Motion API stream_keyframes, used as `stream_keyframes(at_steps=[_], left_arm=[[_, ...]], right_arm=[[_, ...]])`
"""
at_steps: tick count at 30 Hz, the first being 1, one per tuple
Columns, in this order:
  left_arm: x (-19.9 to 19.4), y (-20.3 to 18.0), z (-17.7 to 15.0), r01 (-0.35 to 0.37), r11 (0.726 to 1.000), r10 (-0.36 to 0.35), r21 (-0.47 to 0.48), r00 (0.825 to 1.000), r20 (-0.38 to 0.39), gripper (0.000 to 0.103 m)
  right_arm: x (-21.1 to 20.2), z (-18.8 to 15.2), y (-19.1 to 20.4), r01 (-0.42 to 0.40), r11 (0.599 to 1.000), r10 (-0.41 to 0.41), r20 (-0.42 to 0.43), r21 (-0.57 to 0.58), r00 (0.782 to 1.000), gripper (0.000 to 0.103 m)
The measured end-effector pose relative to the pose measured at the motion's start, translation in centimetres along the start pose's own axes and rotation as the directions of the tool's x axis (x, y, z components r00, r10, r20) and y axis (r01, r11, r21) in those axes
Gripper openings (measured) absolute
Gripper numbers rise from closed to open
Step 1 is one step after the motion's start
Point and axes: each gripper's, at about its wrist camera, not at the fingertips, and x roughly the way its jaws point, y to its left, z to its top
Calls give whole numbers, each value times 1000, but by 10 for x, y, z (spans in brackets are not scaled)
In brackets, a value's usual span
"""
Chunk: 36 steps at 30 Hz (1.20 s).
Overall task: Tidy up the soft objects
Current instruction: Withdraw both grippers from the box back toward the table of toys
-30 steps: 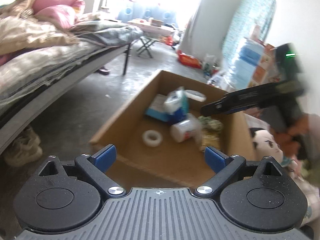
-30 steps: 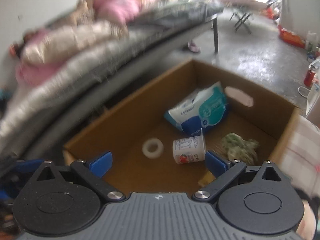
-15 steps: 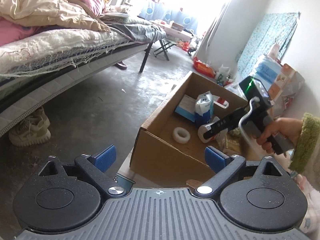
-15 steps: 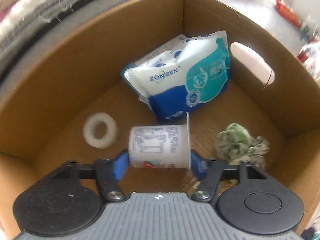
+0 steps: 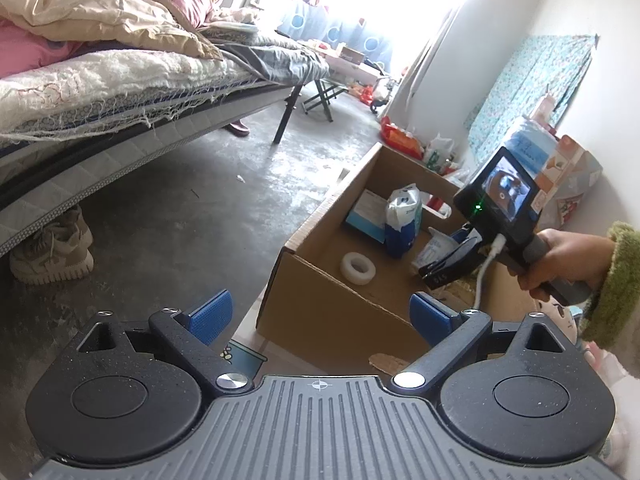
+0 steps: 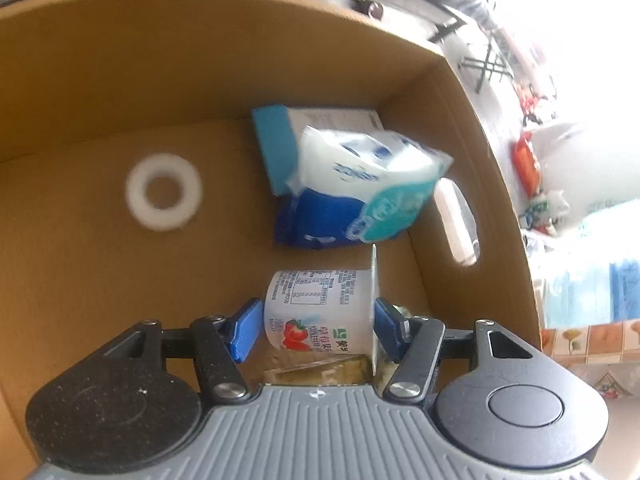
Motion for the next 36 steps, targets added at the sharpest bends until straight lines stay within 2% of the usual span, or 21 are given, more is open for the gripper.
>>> stream_keyframes(at_steps=[5,9,13,15,18,19,25,27,31,34,36], left_arm=[[-1,2,1,7,1000,-7,-6,1000,3,96],[-1,3,0,15,1000,-15,-7,1000,6,96],[-3,3,0,21,1000,-21,-10,1000,6,96],[-5,2,0,21,1000,-21,-10,1000,9,96],[-6,1,1,24,1000,-24,-9,1000,12,97],[-7,0,1,24,1000,-24,-9,1000,14,97],[-11,-12,1,23,1000,-24,12,1000,10,98],[-10,-18,1,32,999,-32,20,999,2,98],[-13,-38,1,46,997,-45,56,999,-7,100],[-12,-59,0,66,993,-64,98,998,-19,101],[-11,-77,-3,85,988,-80,130,996,-39,101]], right_arm=[[-30,1,0,-155,987,153,40,40,987,70],[-51,-7,-1,-169,984,165,78,58,983,70],[-62,-9,-16,-244,961,227,129,135,965,70],[-74,-15,-27,-292,940,259,193,175,947,70],[-98,-32,-47,-396,885,319,298,247,900,72],[-109,-41,-53,-422,865,328,331,271,885,76],[-171,-118,-70,-475,809,254,521,347,815,98],[-190,-154,-70,-500,783,228,576,371,785,100],[-214,-225,-63,-535,718,152,650,444,744,103],[-211,-275,-51,-553,660,87,679,509,729,103],[-199,-305,-41,-544,612,36,668,574,744,103]])
